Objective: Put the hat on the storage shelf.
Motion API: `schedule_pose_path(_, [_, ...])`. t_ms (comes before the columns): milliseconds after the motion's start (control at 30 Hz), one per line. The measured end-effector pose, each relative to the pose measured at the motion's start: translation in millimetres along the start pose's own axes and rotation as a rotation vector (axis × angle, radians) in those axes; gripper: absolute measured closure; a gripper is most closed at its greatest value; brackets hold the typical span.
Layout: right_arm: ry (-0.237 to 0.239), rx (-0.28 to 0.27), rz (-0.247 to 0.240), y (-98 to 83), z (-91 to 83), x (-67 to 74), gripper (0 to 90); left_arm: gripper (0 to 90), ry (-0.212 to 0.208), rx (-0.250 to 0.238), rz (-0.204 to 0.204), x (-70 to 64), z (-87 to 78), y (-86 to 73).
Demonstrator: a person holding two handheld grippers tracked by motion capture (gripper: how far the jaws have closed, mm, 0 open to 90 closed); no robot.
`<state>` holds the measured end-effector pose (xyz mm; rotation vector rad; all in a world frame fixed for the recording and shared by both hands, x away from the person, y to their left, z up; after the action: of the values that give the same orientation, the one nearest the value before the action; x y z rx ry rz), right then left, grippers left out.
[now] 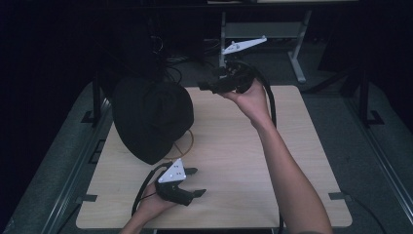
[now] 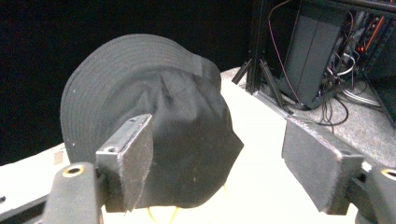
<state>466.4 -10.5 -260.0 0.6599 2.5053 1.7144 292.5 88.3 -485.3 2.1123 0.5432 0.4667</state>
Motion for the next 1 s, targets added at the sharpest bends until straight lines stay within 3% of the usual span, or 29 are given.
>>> schedule_pose_path(300, [-0.017, -0.017, 0.027, -18.0, -24.3, -1.3, 23.6, 25.4, 0.001, -0.010, -0.011, -1.2, 1.1, 0.9])
schedule_pose_path(1000, [-0.064, -0.026, 0.075, -58.6, -62.5, 0.1, 18.5, 25.1, 0.008, -0.012, -0.013, -0.3, 2.1, 0.3])
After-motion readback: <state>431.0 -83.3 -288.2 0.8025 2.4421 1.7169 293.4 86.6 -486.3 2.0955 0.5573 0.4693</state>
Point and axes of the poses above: each handheld gripper's, and its own axes: z roughly forward along the jaws, y roughly out of its top, x roughly to its left, the point moved 9 cm from there along z, roughly forward along the jaws, and after that the axes turned 13 degrees about y, right-handed, at the moved point
